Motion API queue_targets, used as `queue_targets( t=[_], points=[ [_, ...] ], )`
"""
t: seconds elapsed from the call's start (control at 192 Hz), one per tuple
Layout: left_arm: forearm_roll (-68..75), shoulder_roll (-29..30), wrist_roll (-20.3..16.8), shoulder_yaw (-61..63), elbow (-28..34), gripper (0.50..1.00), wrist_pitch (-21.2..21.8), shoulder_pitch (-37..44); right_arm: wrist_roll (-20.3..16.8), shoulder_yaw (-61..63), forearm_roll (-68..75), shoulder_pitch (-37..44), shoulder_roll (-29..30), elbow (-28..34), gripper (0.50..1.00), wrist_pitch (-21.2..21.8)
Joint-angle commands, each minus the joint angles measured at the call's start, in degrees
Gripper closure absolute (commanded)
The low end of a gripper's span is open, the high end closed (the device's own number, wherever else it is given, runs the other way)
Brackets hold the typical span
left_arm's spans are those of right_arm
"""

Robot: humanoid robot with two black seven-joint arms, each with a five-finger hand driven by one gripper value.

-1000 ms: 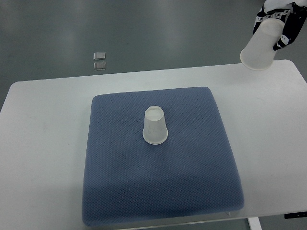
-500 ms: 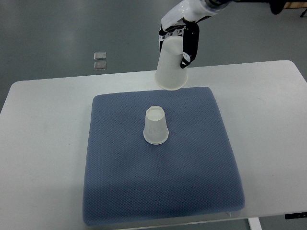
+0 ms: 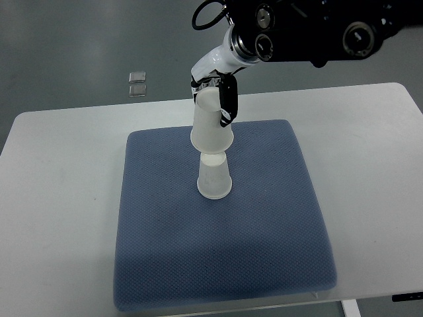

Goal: Stack paper cups
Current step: 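Lower the held cup onto the upside-down cup on the mat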

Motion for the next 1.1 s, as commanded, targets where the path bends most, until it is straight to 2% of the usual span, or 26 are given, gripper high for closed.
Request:
queue_targets(
  t=[0.0, 1.094],
  points=[
    [0.01, 0.00, 0.01, -0.05, 0.00, 0.500, -0.01, 0.00, 0.00, 0.00, 0.38, -0.79, 0.67, -0.09, 0.744, -0.53],
    [0.01, 0.00, 0.01, -0.31, 0.09, 0.500, -0.01, 0.00, 0.00, -0.70, 0.64, -5.63, 2.08, -0.27, 0.718, -3.69]
  ],
)
